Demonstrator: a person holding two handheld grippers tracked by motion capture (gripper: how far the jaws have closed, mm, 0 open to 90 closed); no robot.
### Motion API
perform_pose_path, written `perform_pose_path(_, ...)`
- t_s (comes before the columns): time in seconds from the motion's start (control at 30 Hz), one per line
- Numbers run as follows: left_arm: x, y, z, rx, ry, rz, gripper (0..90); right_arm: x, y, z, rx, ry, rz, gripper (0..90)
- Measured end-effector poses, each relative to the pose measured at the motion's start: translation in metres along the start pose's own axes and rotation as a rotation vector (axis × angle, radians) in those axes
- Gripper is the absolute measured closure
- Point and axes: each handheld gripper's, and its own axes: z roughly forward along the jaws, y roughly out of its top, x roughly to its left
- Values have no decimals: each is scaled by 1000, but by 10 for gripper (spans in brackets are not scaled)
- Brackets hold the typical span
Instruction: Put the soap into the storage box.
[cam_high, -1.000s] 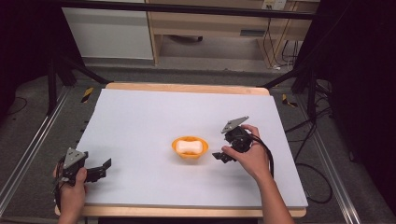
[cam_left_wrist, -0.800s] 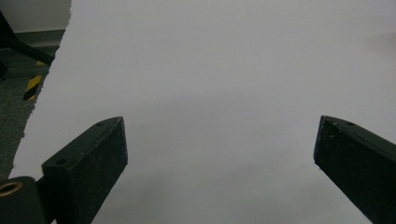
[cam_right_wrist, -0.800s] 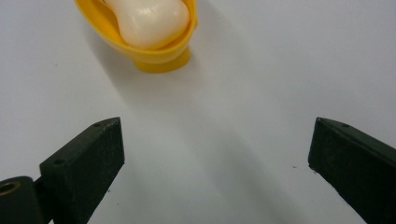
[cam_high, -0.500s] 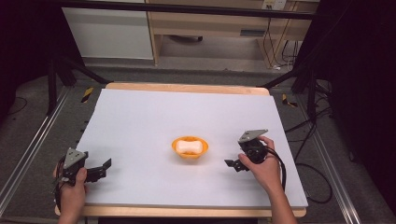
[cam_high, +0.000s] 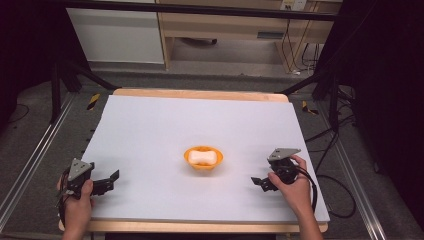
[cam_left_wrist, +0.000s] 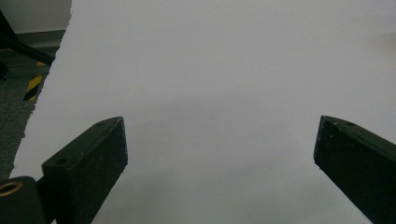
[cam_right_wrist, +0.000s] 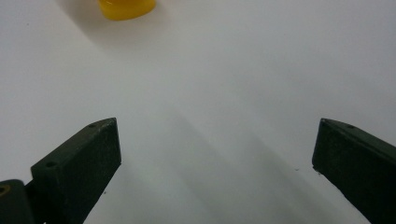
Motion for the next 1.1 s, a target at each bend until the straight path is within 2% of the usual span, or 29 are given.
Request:
perform_pose_path(0.17,-1,0,0,-1,1,0,23,-4,-12,-6,-21,-4,22,19)
perform_pose_path(0.2,-1,0,0,-1,1,0,24,-6,-19,-10,-47,6,37,19)
perform_pose_path(0.47,-1,0,0,-1,3,0,24,-14,-39,-24,-79,-3,76,19)
perform_pose_path(0.5,-1,0,0,-1,3,0,24,-17,-46,-28,-100,-2,96,19)
perform_pose_path(0.87,0,0,0,-6,3,-5,23,-29,-82,-48,-151,-21,174,19)
perform_pose_path(1.0,0,0,0,-5,3,-5,24,-34,-90,-57,-201,-36,204,20)
perform_pose_path(1.1,0,0,0,-6,4,-5,24,-37,-94,-61,-242,-28,232,21)
